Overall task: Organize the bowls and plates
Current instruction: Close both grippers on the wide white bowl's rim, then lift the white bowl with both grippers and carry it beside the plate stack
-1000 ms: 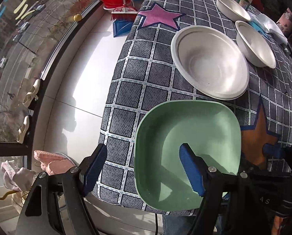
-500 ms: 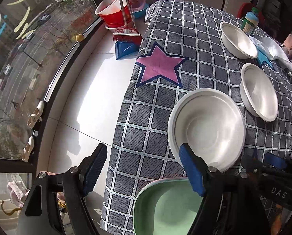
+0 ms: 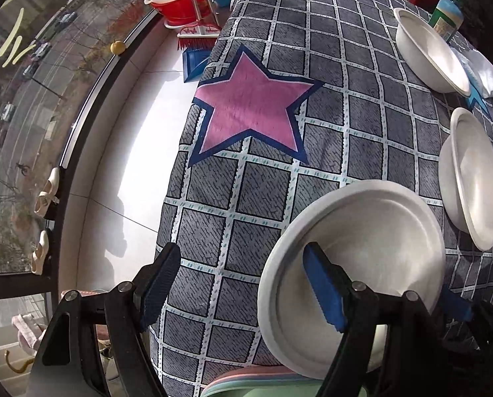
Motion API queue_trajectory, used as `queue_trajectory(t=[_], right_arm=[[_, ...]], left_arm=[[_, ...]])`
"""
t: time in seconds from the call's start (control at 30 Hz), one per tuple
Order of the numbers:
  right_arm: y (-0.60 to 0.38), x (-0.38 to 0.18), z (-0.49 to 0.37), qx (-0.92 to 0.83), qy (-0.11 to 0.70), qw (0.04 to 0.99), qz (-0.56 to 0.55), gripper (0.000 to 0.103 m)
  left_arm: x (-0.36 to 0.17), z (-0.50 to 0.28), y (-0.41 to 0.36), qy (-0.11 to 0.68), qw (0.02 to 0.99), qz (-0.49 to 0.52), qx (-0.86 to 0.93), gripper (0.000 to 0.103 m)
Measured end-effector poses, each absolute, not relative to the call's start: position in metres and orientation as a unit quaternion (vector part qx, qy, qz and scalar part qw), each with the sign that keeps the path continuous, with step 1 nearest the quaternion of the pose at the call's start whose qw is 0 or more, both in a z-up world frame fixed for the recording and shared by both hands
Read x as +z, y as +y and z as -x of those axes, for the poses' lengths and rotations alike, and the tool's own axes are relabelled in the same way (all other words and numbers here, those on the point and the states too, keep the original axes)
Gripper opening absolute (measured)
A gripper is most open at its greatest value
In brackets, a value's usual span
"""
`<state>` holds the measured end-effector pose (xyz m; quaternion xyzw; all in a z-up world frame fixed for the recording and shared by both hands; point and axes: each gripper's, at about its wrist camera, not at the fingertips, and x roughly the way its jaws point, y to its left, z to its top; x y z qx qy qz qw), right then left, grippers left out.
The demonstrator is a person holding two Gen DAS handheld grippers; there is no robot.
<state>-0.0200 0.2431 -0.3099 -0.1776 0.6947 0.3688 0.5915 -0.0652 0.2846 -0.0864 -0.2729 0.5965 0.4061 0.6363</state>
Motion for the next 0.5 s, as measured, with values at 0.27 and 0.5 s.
queue_trajectory(t=[0.27, 0.5], right_arm=[[0.241, -0.319, 0.017, 0.396, 0.716, 0.557, 0.14, 0.018], [0.221, -0.316, 0.009, 0.4, 0.713, 0.554, 0.155, 0.018]], left_arm=[[-0.098, 0.042, 0.263, 0.62, 0.647, 0.244, 0.371, 0.035], [-0.097, 0.033, 0.238, 0.625, 0.649, 0.243, 0.36, 0.035]])
